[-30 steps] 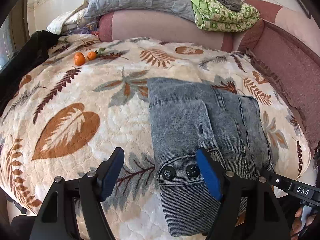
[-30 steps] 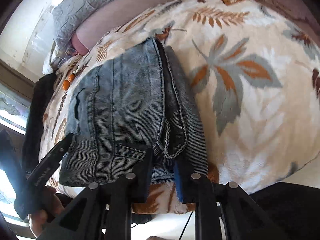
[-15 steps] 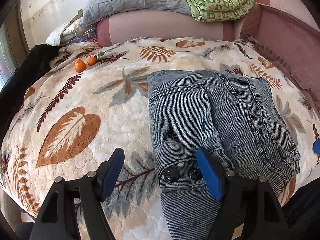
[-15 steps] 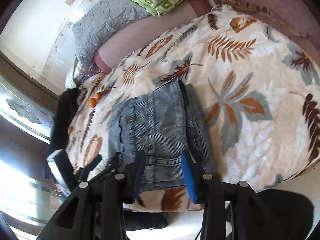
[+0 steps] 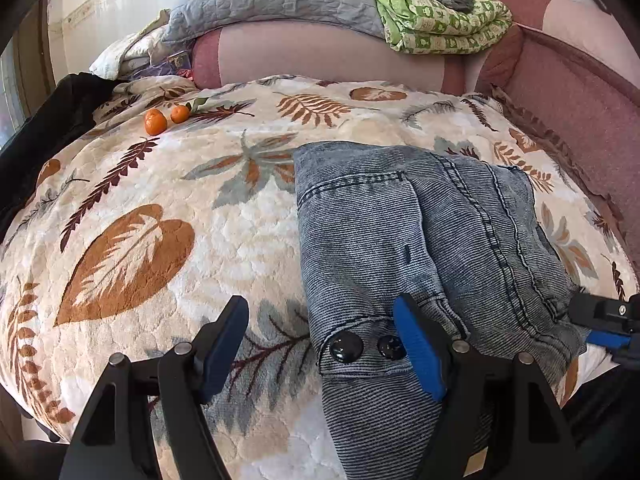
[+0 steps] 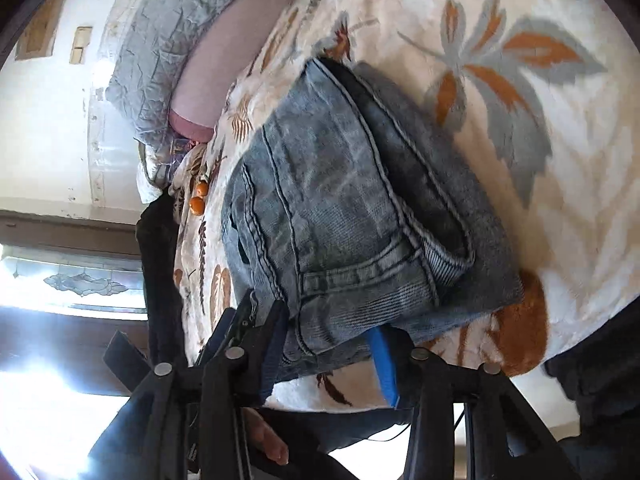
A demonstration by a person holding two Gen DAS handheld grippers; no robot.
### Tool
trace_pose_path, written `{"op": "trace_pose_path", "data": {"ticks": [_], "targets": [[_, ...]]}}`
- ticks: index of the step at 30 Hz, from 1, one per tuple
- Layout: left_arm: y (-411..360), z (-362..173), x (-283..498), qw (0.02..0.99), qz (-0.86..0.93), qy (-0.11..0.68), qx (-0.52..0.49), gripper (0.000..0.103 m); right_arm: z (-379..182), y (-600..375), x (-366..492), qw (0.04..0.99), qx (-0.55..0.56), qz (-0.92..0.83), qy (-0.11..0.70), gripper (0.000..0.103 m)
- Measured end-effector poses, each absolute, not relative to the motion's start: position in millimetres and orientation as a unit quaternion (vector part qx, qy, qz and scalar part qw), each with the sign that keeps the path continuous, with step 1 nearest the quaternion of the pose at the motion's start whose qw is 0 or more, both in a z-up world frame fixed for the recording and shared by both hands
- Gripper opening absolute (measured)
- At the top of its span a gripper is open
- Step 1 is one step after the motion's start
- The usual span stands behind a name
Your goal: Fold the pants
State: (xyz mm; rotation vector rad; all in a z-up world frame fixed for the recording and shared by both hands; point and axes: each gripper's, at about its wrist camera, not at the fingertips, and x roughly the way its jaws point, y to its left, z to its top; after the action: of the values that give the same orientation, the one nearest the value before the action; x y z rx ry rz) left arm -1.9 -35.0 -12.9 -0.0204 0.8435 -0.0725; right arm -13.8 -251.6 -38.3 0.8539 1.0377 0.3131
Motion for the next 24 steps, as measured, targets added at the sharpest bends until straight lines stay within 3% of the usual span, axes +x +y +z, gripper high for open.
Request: {"op": "trace_pose_path", "data": {"ticks": [2,5,7,10,12,16,20,24], "targets": [[-33.8,-12.6,-2.1,0.912,-0.038,0.408,-0.014,0.076,-15.0,-248.3,-15.3,0.821,0.324,0.111,0.458,0.009],[-33.2,-5.2,-5.4,0.915,-0.048,0.399,-0.024,0.076,-9.3,-233.8,-14.6,0.864,0.204,0.066,0.455,0.009],[-34.7,5.0,-12.6,0.926,-0.046,0.375,-0.020,0.076,-37.2,-227.7,-9.0,0.849,0.192,0.066,0.488,0.009],[-40.3,14.3,-23.3,0.940,-0.035,0.338,0.005,0.076,-41.7,-225.8,-15.2,0.863,0.173,0.061,0.471,0.008],[-55.6,-7.2,-12.5,0.919,-0.035,0.389,0.057,0.076,-38.9,-227.9,-15.3,0.858,0.178,0.070,0.477,0.012],[-54.4,-7.1,-12.8,0.921,-0.028,0.385,0.057,0.076,-29.7,-255.0,-15.6,0.833,0.234,0.080,0.496,0.022],[-54.8,-9.7,-14.4,0.922,-0.022,0.382,0.055,0.076,6.4,-267.9,-19.3,0.864,0.224,0.057,0.448,0.032],[-55.9,-9.7,-15.3,0.923,-0.022,0.381,0.053,0.076,34.2,-250.1,23.3,0.862,0.254,0.143,0.416,0.046]]}}
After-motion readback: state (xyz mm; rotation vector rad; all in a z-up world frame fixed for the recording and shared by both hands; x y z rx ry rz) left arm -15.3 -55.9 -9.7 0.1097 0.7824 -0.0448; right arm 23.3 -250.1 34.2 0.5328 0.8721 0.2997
